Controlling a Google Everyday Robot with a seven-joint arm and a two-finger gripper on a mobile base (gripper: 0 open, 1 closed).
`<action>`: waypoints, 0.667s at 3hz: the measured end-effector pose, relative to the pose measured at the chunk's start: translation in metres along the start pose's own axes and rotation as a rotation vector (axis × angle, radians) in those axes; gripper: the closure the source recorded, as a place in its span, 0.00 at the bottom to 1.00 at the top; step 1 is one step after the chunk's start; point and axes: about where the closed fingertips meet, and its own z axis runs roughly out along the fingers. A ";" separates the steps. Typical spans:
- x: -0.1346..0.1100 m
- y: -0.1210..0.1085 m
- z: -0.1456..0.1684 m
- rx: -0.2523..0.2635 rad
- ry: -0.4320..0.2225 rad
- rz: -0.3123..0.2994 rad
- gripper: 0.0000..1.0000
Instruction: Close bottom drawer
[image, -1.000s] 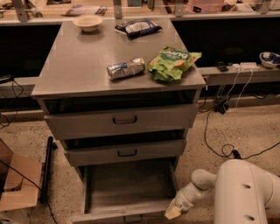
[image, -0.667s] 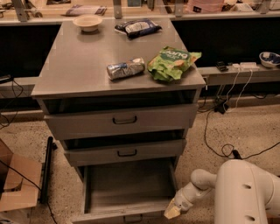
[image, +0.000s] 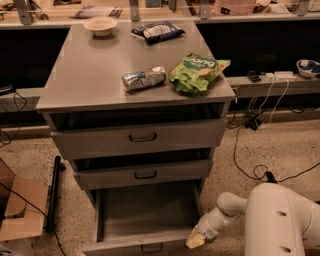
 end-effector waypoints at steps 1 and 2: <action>0.000 0.002 0.000 0.000 -0.001 -0.001 1.00; -0.003 0.000 0.001 0.001 -0.007 -0.009 1.00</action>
Offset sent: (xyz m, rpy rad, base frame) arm 0.2402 0.1271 -0.0473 0.3895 -0.3675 0.0951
